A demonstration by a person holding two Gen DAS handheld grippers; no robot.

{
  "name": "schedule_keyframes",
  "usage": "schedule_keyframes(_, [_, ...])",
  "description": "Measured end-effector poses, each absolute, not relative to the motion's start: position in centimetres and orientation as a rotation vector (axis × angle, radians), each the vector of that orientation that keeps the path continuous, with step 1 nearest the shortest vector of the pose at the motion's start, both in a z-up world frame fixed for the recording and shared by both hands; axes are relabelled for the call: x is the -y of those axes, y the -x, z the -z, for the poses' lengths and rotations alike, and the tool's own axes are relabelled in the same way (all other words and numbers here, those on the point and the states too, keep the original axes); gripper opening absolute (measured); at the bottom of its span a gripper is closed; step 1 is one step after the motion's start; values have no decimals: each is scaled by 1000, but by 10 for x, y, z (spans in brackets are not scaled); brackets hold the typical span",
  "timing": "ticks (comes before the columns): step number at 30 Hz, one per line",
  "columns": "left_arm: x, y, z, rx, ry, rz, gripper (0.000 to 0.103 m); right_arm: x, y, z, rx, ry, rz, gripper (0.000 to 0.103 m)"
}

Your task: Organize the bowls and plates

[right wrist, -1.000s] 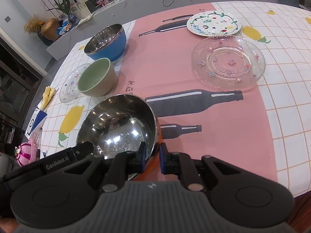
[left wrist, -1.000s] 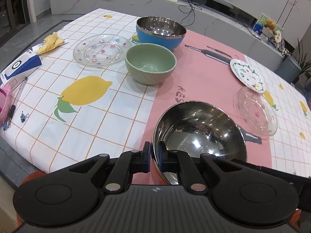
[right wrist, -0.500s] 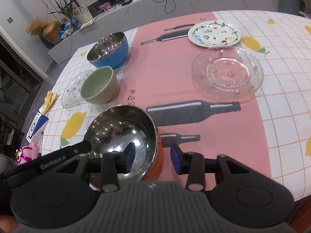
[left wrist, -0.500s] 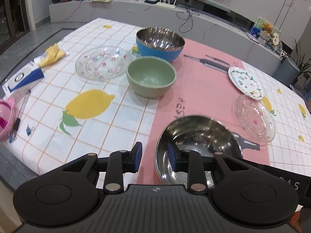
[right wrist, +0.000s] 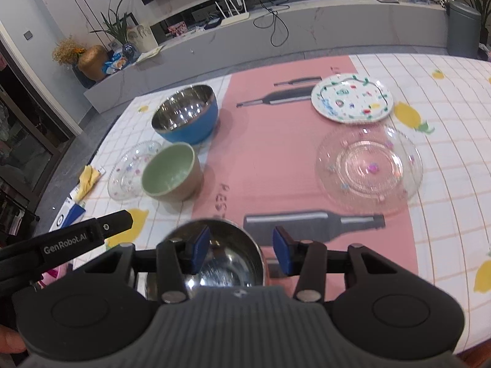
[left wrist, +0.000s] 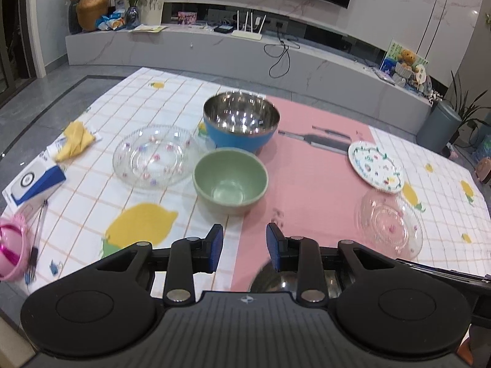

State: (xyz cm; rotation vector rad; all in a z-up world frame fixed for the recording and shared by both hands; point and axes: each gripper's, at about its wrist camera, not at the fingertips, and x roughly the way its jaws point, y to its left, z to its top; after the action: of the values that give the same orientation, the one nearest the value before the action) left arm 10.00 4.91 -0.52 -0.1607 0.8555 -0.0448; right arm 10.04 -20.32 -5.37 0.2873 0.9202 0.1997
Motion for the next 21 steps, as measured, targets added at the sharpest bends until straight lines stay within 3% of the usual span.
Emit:
schedule_keyframes(17, [-59,-171,8,-859,104,88,36,178,-180,48,-906,-196,-245,46])
schedule_keyframes(21, [-62,-193,16,-883,85,92,36,171,-208,53,-924,-154,-243,52])
